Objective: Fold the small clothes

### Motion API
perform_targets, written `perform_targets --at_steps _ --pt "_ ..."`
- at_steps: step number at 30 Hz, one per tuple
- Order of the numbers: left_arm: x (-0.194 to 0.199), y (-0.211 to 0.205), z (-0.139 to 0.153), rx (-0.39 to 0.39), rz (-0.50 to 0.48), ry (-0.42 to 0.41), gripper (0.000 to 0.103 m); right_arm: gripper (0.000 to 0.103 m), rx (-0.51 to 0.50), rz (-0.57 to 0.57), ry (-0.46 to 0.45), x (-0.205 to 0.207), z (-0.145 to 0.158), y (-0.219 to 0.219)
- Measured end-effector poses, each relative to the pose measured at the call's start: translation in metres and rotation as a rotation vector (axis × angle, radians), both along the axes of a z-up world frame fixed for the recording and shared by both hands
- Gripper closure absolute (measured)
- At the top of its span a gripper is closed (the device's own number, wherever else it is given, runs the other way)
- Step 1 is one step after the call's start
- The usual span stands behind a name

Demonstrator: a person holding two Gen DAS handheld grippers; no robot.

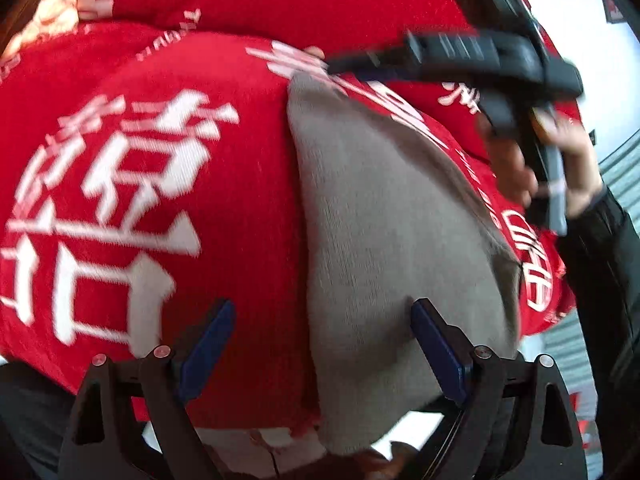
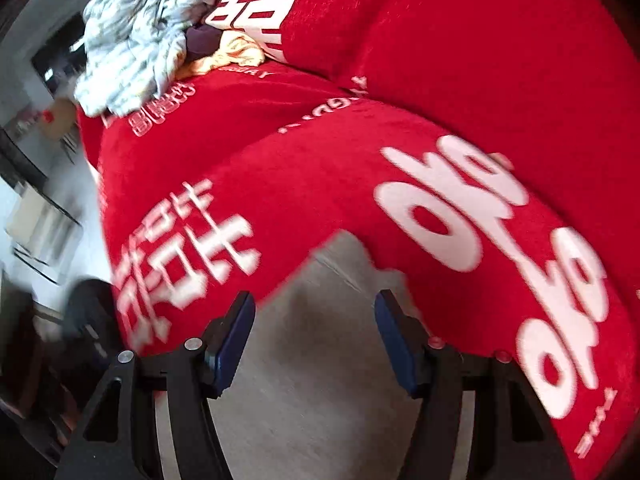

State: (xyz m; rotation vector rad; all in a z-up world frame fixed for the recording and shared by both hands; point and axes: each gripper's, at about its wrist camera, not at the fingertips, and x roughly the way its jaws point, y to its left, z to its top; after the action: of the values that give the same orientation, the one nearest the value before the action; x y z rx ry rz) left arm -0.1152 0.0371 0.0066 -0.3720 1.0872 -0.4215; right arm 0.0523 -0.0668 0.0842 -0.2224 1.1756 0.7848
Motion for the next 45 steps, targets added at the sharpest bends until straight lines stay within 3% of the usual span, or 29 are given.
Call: perform_targets --at_steps 6,8,10,12,13,14,15,17,18,20,22,24,26,28,30,32,33,36,39,45 --pt "0.000 -0.007 -0.014 -0.079 -0.034 0.020 0.009 0.034 -0.224 -0.062 0.087 0.004 -0.036 0.035" --pt "-0.002 -0.012 -0.016 -0.083 -0.054 0.028 0.009 0.035 -0.330 -0.061 0.065 -0.002 -0.053 0.044" --pt "-0.004 -0.020 -0.016 -0.073 -0.087 0.022 0.009 0.037 -0.354 -0.051 0.016 -0.008 -0.057 0.049" --pt "-0.007 -0.028 -0.017 -0.056 -0.099 0.012 0.013 0.060 -0.342 -0.046 -0.007 -0.011 -0.054 0.049" --pt "-0.009 -0.033 -0.017 -0.042 -0.104 -0.002 0.037 0.078 -0.350 -0.057 -0.018 -0.010 -0.053 0.049" --pt "-0.010 -0.036 -0.017 -0.045 -0.126 -0.002 0.052 0.085 -0.342 -0.067 -0.015 -0.009 -0.051 0.047" --pt "-0.010 -0.038 -0.017 -0.041 -0.126 0.001 0.053 0.088 -0.328 -0.079 -0.019 -0.008 -0.046 0.044" --pt "-0.015 -0.037 -0.012 -0.037 -0.126 -0.030 0.067 0.095 -0.294 -0.110 -0.056 -0.007 -0.033 0.040" --pt "-0.018 -0.037 -0.010 -0.037 -0.125 -0.047 0.068 0.095 -0.252 -0.143 -0.061 -0.005 -0.024 0.035" --pt "-0.019 -0.038 -0.011 -0.026 -0.121 -0.052 0.067 0.095 -0.250 -0.116 -0.051 -0.004 -0.026 0.036" --pt "-0.015 -0.040 -0.020 -0.024 -0.118 -0.022 0.066 0.095 -0.316 -0.079 -0.060 -0.009 -0.041 0.040" --pt "-0.012 -0.035 -0.020 -0.053 -0.114 -0.003 0.060 0.093 -0.254 -0.113 -0.020 -0.005 -0.040 0.033" --pt "-0.012 -0.030 -0.018 -0.035 -0.088 0.020 0.032 0.089 -0.172 -0.137 0.022 -0.003 -0.029 0.021" --pt "-0.018 -0.021 -0.009 -0.009 -0.040 0.000 0.019 0.086 -0.098 -0.136 0.003 -0.013 -0.007 0.006" --pt "-0.023 -0.016 0.005 0.008 -0.016 -0.048 0.019 0.075 -0.035 -0.145 -0.050 -0.031 0.019 -0.020" --pt "-0.024 -0.019 0.021 0.038 -0.011 -0.086 0.019 0.042 0.024 -0.191 -0.108 -0.056 0.042 -0.055" --pt "-0.023 -0.023 0.029 0.053 -0.015 -0.103 0.019 0.040 0.059 -0.222 -0.136 -0.072 0.050 -0.077" --pt "-0.011 -0.043 0.051 0.086 -0.059 -0.136 0.019 0.039 0.111 -0.297 -0.182 -0.122 0.056 -0.131" --pt "0.017 -0.075 0.068 0.119 -0.125 -0.153 0.019 0.039 0.122 -0.357 -0.201 -0.178 0.040 -0.171" --pt "0.045 -0.149 0.072 0.094 -0.269 -0.087 0.019 0.040 0.224 -0.348 -0.199 -0.264 0.000 -0.186"
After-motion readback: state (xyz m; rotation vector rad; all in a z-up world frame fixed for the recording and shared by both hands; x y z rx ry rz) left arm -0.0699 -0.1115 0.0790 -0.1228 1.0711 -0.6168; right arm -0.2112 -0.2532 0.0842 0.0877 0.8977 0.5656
